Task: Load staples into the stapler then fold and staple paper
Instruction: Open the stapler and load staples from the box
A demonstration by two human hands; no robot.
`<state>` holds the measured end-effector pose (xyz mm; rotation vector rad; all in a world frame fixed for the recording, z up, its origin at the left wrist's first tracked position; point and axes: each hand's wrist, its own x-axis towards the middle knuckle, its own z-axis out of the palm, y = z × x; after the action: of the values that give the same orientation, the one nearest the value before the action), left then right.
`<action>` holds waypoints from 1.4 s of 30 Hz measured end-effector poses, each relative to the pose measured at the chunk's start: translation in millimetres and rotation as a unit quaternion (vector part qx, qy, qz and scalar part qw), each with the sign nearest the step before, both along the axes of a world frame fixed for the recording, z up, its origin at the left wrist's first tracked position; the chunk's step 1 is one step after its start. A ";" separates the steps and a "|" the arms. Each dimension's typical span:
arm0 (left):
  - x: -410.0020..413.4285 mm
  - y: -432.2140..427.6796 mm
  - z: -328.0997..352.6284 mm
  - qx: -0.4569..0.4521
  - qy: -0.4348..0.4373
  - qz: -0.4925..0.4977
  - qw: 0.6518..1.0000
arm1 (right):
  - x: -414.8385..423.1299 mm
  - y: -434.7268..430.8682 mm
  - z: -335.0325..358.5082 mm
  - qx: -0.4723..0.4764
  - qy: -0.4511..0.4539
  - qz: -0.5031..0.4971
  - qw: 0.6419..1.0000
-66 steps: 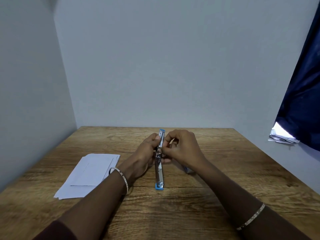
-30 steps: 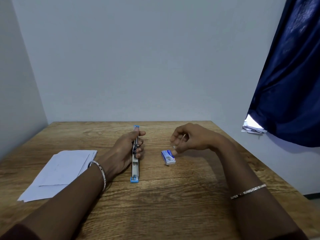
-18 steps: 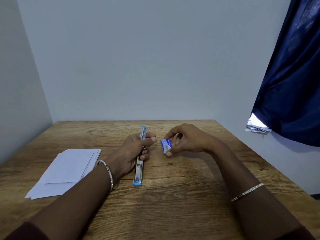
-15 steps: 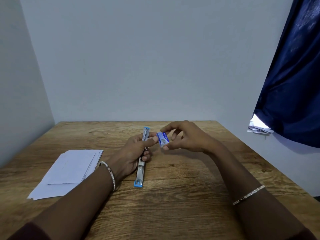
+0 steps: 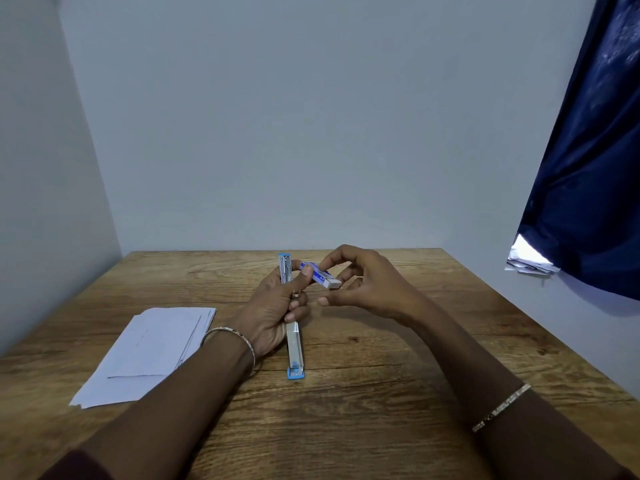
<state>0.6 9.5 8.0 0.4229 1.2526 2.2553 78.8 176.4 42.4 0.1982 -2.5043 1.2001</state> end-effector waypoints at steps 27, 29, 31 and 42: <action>-11.3 -1.9 -6.2 0.019 0.008 0.068 0.997 | 3.2 5.6 7.4 0.039 0.030 -0.089 0.995; -10.4 -1.8 -6.7 0.012 0.026 0.071 0.997 | 3.8 6.1 9.0 0.025 0.032 -0.103 0.994; -9.0 -1.3 -7.2 0.000 0.044 0.070 0.997 | 3.8 4.3 9.3 0.030 0.024 -0.105 0.994; -2.9 1.3 -11.0 -0.030 0.063 0.054 0.996 | -3.4 -5.5 3.9 0.137 0.001 -0.145 0.980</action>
<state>-2.3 10.9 -2.9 0.4918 1.4339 2.3046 75.3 170.9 46.3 -0.0959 -2.5778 0.7394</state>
